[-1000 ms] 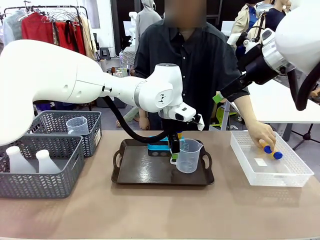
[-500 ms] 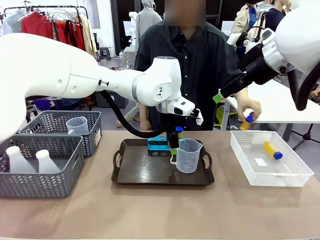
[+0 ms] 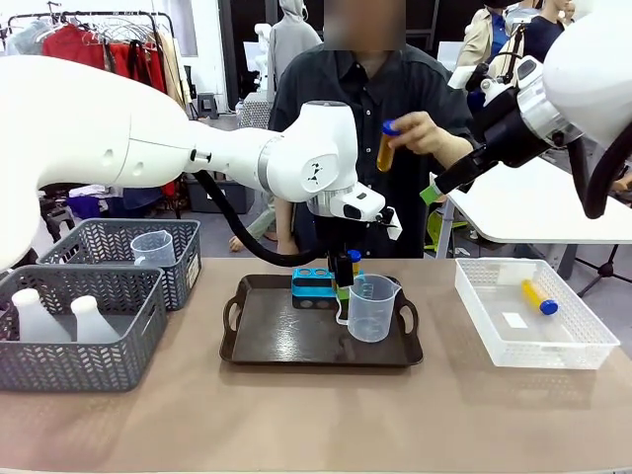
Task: Prepare the laboratory tools.
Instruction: Pick up one Small flask and place it on the Handle tray.
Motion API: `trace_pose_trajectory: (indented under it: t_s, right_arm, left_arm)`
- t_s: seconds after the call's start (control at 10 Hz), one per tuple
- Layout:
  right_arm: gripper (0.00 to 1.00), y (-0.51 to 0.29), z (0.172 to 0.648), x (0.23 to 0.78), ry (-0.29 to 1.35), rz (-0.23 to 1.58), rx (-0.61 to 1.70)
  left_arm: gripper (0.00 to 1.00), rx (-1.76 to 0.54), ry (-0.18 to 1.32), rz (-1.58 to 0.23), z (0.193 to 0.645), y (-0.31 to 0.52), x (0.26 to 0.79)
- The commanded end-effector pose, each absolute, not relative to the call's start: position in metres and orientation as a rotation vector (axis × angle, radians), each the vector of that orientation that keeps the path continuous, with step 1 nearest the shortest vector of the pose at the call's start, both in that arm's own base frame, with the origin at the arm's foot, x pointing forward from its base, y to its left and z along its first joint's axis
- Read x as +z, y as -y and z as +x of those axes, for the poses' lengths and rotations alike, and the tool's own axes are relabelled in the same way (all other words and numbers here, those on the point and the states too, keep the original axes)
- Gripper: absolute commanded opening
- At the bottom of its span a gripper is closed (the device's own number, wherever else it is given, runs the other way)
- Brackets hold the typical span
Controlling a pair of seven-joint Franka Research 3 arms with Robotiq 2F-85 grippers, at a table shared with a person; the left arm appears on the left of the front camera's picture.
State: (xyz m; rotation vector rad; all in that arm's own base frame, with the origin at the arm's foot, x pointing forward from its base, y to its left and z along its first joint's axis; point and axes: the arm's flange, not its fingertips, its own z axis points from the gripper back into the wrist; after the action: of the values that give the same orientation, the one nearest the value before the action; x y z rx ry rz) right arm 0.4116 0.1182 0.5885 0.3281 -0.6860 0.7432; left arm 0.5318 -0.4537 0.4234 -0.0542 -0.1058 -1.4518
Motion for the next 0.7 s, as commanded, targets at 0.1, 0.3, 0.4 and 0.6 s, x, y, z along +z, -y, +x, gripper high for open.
trace_pose_trajectory:
  t_s: [0.1, 0.3, 0.4, 0.6]
  right_arm:
    - [1.0, -0.119, 0.412, 0.589, 0.689, 0.344, 0.739]
    - [1.0, -0.119, 0.412, 0.589, 0.689, 0.344, 0.739]
    - [1.0, -0.119, 0.412, 0.589, 0.689, 0.344, 0.739]
    - [1.0, -0.119, 0.412, 0.589, 0.689, 0.344, 0.739]
  left_arm:
    - [1.0, -1.453, 0.103, -0.054, 0.532, 0.453, 0.422]
    - [1.0, -1.451, 0.099, -0.057, 0.533, 0.454, 0.419]
    - [1.0, -1.429, 0.079, -0.099, 0.519, 0.441, 0.435]
    - [1.0, -1.43, 0.083, -0.162, 0.506, 0.421, 0.462]
